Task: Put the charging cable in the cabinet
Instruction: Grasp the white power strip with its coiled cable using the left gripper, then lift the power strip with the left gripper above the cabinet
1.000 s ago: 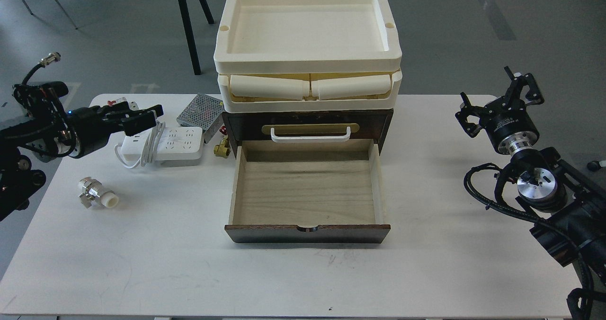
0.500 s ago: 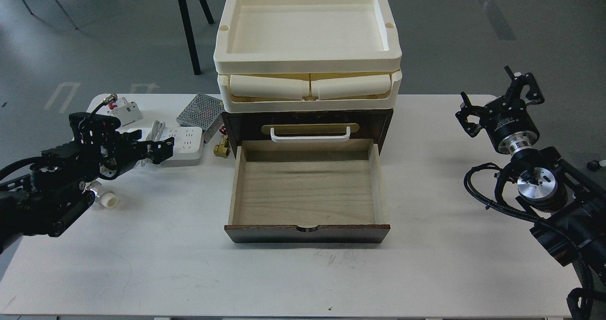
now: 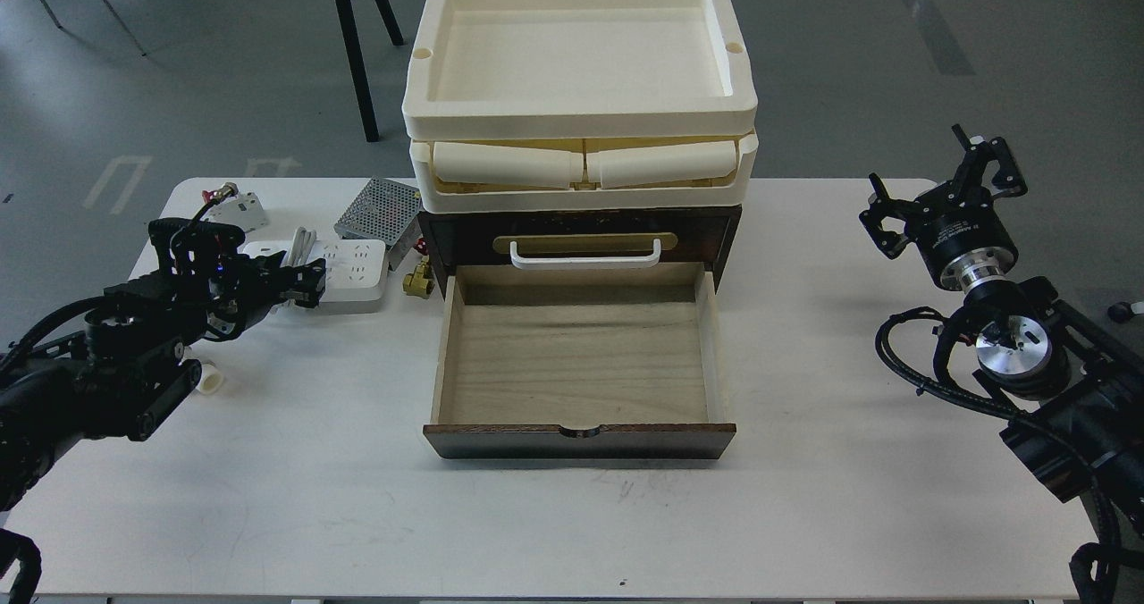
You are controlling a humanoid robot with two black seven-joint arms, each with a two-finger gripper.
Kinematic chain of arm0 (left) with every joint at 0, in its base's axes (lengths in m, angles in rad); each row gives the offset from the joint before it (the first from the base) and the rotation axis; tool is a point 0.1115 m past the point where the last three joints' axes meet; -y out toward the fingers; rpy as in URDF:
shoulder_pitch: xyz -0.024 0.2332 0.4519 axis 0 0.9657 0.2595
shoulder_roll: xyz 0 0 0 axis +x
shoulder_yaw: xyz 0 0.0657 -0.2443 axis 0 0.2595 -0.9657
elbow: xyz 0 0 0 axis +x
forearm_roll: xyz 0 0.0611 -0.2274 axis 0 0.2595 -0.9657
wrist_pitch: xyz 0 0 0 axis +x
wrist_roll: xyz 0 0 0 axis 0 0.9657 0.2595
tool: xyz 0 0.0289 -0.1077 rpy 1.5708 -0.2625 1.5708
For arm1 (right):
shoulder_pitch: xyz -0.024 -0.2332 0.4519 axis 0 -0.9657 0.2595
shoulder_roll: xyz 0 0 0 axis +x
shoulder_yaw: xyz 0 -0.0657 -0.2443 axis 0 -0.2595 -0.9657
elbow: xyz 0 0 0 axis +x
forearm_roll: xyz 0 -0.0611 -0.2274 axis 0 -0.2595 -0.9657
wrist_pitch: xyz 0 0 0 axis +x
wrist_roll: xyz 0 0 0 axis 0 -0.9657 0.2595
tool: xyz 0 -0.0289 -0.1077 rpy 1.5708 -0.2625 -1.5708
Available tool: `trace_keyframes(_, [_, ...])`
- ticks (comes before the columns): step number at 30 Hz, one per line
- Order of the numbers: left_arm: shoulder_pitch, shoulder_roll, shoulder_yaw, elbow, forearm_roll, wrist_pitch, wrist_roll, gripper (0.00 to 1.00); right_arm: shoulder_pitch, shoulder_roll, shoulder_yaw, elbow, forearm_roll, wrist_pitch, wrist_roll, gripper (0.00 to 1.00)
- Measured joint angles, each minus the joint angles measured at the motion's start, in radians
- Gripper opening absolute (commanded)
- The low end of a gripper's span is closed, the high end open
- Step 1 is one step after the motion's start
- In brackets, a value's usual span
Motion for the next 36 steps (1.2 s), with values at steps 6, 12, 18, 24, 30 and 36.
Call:
trace_keyframes(6, [0.003,0.006,0.009,-0.008,-0.008,-0.002,-0.017,0.07,-0.001,0.0,0.0,0.0,0.0,0.0,0.0,1.0])
trace_keyframes(12, [0.006,0.126,0.006,-0.189,-0.11,-0.066,-0.079,0.04,-0.002,0.0,0.0,0.0,0.0,0.0,0.002,1.0])
trace_keyframes(18, [0.007,0.319,0.002,-0.502,-0.373,-0.114,-0.085,0.04,-0.002,0.0,0.0,-0.001,0.0,0.0,0.002,1.0])
trace_keyframes(24, [0.018,0.562,0.002,-0.739,-0.428,-0.115,-0.089,0.04,-0.002,0.0,0.0,0.0,0.0,0.0,0.002,1.0])
trace_keyframes(30, [0.028,0.736,0.003,-0.801,-0.43,-0.113,-0.135,0.04,-0.002,0.0,0.0,-0.001,0.0,0.0,0.002,1.0])
trace_keyframes(36, [0.017,0.909,-0.085,-0.964,-0.432,-0.123,-0.161,0.01,-0.002,0.0,0.0,-0.002,0.0,0.0,0.003,1.0])
